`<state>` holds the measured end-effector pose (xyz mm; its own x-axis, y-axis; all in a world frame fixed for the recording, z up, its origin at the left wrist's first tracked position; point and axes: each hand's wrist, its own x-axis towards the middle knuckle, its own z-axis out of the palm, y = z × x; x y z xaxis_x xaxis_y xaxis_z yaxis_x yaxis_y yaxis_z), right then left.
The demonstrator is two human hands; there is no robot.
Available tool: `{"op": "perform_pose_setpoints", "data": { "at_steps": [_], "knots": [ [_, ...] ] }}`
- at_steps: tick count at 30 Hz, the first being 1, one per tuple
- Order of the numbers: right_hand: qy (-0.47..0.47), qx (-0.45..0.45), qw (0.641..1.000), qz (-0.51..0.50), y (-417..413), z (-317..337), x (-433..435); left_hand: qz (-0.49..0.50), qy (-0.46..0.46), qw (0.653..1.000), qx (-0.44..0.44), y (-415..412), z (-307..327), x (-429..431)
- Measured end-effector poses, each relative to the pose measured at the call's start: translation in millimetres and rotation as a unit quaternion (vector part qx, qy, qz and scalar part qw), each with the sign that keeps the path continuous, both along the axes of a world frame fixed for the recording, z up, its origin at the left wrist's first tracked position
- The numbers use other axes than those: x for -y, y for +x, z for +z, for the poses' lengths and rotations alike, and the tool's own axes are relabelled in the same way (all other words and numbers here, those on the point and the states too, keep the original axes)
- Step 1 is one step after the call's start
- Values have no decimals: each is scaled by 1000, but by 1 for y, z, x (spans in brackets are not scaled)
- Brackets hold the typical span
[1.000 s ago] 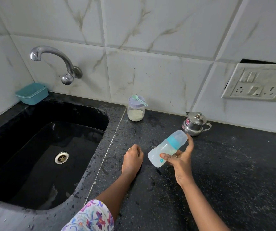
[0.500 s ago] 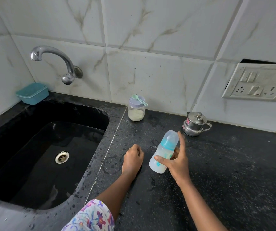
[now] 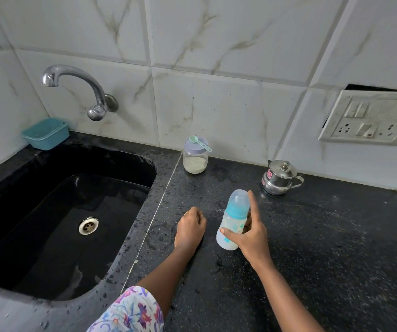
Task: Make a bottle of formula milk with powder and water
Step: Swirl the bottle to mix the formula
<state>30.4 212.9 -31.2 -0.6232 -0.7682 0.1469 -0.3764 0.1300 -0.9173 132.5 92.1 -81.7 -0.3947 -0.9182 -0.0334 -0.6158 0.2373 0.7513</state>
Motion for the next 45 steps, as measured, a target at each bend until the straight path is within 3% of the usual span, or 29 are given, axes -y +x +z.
{"op": "perform_pose_setpoints", "data": {
  "at_steps": [5, 8, 14, 18, 22, 34, 40, 45],
  "knots": [
    [0, -4, 1000, -1, -4, -1, 0, 0, -5, 1000, -3, 0, -1, 0],
    [-57, 115, 992, -9, -4, -3, 2, -2, -2, 1000, -2, 0, -2, 0],
    [-161, 406, 899, -9, -3, -6, 1, -5, -7, 1000, 1, 0, -2, 0],
    [-214, 487, 847, -3, -4, -8, 3, -7, -7, 1000, 1, 0, -2, 1],
    [-213, 491, 844, 6, -7, -9, -2, -7, -8, 1000, 0, 0, -2, 1],
    [-137, 402, 904, 51, -12, -13, -5, -7, -6, 1000, -2, 0, -2, 0],
    [-178, 456, 872, 6, -11, -15, -3, -7, -5, 1000, -2, 0, -2, 1],
    [-139, 433, 891, 18, -6, -16, -4, -4, -5, 1000, -4, 0, -1, 0]
  ]
}}
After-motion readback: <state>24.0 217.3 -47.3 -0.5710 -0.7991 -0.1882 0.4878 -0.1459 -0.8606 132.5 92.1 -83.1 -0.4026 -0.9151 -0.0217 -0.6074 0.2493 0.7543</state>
